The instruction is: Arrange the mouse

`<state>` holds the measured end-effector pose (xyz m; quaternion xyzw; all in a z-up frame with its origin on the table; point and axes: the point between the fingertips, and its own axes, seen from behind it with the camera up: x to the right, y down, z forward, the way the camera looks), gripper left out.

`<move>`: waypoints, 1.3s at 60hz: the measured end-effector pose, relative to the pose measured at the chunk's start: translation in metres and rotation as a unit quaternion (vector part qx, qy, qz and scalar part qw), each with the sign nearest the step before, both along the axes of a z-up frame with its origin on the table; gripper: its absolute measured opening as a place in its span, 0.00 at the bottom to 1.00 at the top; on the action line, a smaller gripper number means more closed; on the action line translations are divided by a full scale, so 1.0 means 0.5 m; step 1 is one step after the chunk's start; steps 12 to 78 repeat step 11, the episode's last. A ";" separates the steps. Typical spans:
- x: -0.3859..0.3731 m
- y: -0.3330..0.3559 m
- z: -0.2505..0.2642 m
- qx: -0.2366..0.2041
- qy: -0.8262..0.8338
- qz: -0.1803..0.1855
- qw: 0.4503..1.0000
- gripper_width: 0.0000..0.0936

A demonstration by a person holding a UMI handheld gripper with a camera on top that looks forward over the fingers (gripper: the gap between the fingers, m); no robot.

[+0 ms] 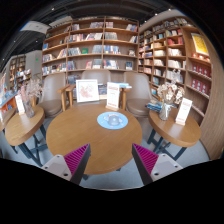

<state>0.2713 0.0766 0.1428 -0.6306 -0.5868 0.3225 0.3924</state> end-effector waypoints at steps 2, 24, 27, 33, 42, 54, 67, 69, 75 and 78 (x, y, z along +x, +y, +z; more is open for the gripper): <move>0.008 0.000 0.001 0.001 0.001 0.000 1.000 0.91; 0.027 0.004 0.004 0.011 0.006 0.001 1.000 0.91; 0.027 0.004 0.004 0.011 0.006 0.001 1.000 0.91; 0.027 0.004 0.004 0.011 0.006 0.001 1.000 0.91; 0.027 0.004 0.004 0.011 0.006 0.001 1.000 0.91; 0.027 0.004 0.004 0.011 0.006 0.001 1.000 0.91; 0.027 0.004 0.004 0.011 0.006 0.001 1.000 0.91; 0.027 0.004 0.004 0.011 0.006 0.001 1.000 0.91; 0.027 0.004 0.004 0.011 0.006 0.001 1.000 0.91; 0.027 0.004 0.004 0.011 0.006 0.001 1.000 0.91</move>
